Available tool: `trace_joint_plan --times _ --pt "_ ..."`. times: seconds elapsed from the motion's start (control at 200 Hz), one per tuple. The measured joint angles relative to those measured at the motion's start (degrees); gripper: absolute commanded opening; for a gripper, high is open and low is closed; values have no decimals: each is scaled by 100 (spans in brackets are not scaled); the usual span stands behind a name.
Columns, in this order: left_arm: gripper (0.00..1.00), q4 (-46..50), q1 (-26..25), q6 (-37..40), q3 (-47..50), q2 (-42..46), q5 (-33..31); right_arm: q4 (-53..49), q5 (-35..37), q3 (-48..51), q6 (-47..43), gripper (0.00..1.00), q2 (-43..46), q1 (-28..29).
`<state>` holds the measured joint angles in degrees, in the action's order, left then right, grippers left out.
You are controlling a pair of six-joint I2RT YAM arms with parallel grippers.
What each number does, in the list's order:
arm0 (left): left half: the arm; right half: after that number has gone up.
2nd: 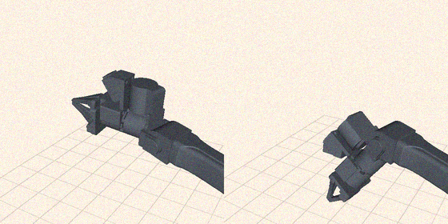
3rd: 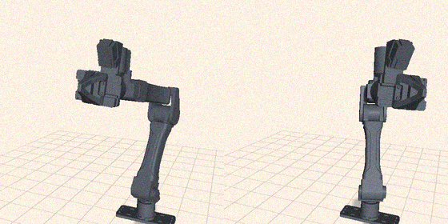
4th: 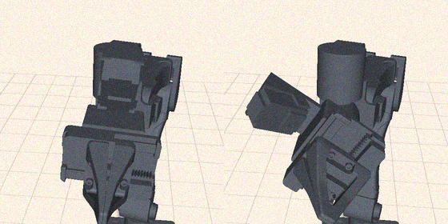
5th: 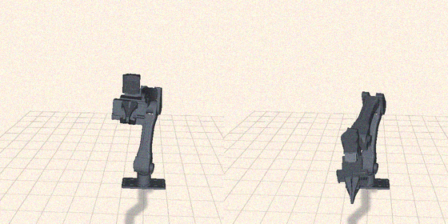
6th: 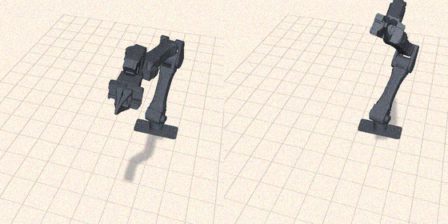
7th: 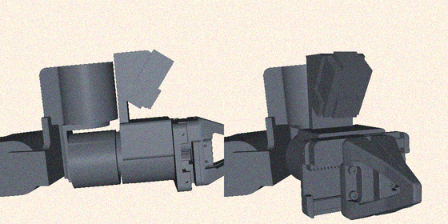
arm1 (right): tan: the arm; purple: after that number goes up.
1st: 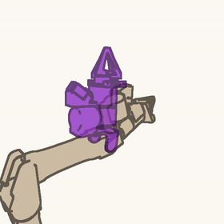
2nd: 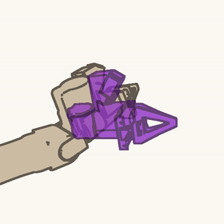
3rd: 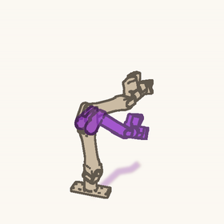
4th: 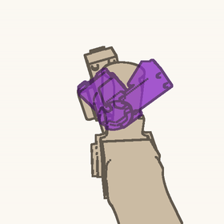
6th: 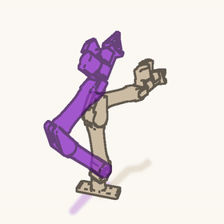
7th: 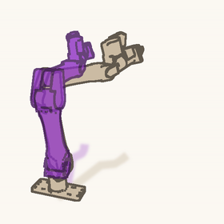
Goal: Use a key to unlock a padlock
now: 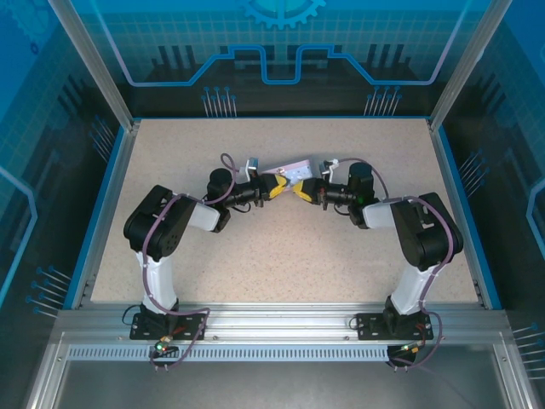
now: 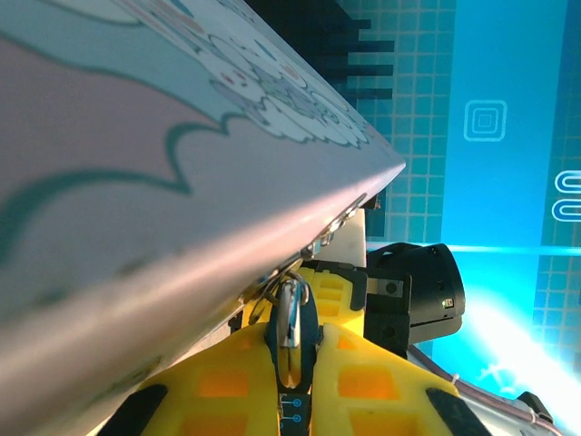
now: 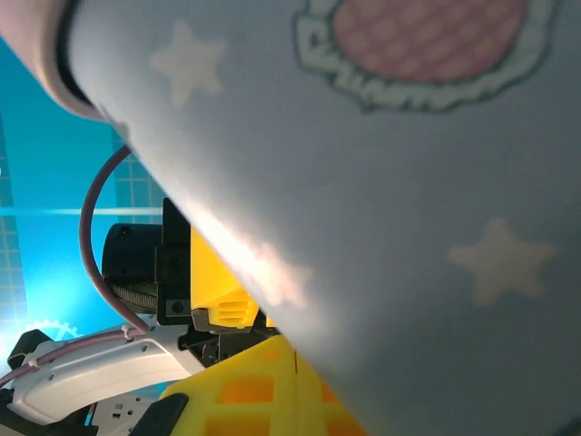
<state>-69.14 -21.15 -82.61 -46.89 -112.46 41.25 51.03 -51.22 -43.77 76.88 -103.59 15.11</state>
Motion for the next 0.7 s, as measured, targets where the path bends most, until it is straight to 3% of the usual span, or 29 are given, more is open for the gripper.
trace_joint_plan --times 0.7 --pt "0 0 24 -2 0 -11 -74 133 151 -94 289 0 -50 -15"
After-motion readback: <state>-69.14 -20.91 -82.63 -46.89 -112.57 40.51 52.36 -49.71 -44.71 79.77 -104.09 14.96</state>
